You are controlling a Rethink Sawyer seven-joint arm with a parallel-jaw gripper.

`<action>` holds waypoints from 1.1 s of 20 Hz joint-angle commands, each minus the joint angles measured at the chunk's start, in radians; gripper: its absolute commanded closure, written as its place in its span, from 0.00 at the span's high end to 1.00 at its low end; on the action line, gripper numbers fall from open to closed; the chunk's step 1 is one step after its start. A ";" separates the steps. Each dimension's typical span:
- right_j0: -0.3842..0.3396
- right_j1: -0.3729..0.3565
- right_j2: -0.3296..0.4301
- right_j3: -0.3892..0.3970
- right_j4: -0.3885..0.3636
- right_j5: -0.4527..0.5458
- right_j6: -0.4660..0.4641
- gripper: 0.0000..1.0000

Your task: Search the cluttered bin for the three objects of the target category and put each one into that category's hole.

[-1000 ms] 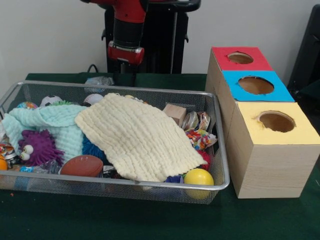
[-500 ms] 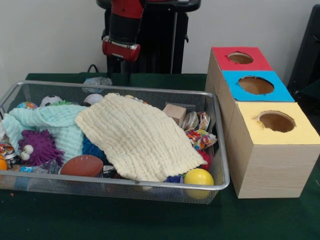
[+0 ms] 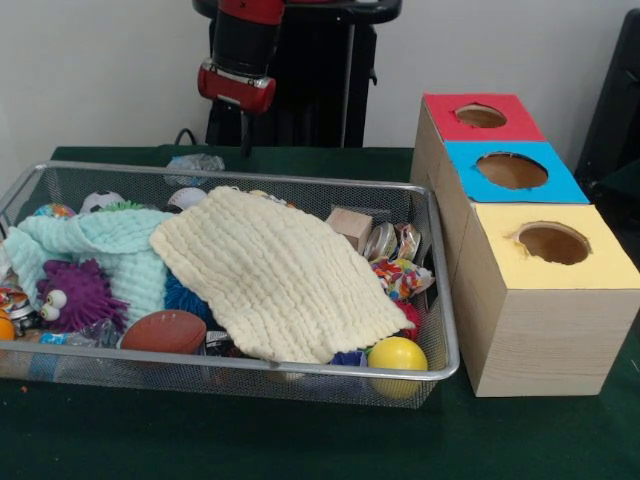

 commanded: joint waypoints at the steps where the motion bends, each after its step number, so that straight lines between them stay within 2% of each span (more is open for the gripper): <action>1: -0.029 0.048 0.105 -0.068 0.000 -0.010 0.039 1.00; 5: -0.037 0.091 0.084 -0.080 0.000 -0.066 0.029 1.00; 11: -0.087 0.095 0.088 -0.086 -0.049 -0.074 0.020 1.00; 19: -0.157 0.159 0.070 -0.122 -0.106 -0.112 -0.013 1.00; 22: -0.174 0.157 0.071 -0.130 -0.119 -0.121 -0.015 1.00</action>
